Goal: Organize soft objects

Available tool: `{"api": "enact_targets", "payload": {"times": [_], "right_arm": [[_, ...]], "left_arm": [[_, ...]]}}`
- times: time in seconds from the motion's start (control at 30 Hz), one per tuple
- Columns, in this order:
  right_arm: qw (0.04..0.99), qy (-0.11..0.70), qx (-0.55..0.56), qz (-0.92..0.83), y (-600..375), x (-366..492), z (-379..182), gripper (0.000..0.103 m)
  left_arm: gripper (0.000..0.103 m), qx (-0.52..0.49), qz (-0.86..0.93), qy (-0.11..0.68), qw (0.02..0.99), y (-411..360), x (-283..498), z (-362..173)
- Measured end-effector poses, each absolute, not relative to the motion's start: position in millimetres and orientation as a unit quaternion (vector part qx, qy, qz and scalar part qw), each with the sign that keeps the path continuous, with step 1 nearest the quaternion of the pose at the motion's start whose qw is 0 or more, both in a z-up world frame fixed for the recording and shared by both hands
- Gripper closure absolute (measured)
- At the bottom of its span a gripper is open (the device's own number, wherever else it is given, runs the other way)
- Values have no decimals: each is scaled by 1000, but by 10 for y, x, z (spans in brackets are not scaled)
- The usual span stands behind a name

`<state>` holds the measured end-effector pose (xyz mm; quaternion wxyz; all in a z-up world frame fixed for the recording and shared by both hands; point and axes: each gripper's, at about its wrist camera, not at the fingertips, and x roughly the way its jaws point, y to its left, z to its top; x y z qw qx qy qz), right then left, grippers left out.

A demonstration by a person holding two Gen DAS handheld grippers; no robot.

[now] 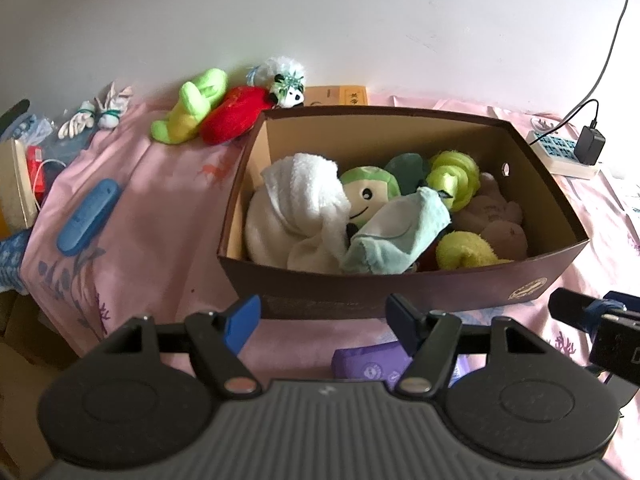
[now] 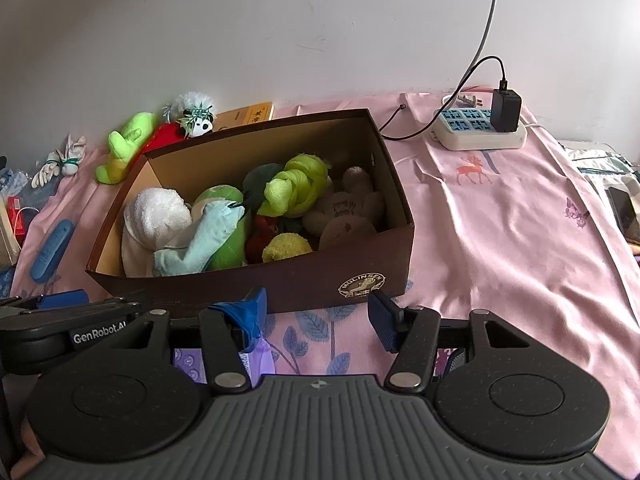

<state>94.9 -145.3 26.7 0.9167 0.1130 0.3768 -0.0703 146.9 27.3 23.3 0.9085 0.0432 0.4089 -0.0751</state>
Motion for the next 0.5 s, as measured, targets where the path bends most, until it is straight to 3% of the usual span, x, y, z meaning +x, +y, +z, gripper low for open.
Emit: {"api": "enact_targets", "payload": {"times": [0.5], "right_arm": [[925, 354, 126, -50, -1439, 926, 241, 62]], "left_arm": [[34, 47, -75, 433, 897, 258, 1537, 134]]}}
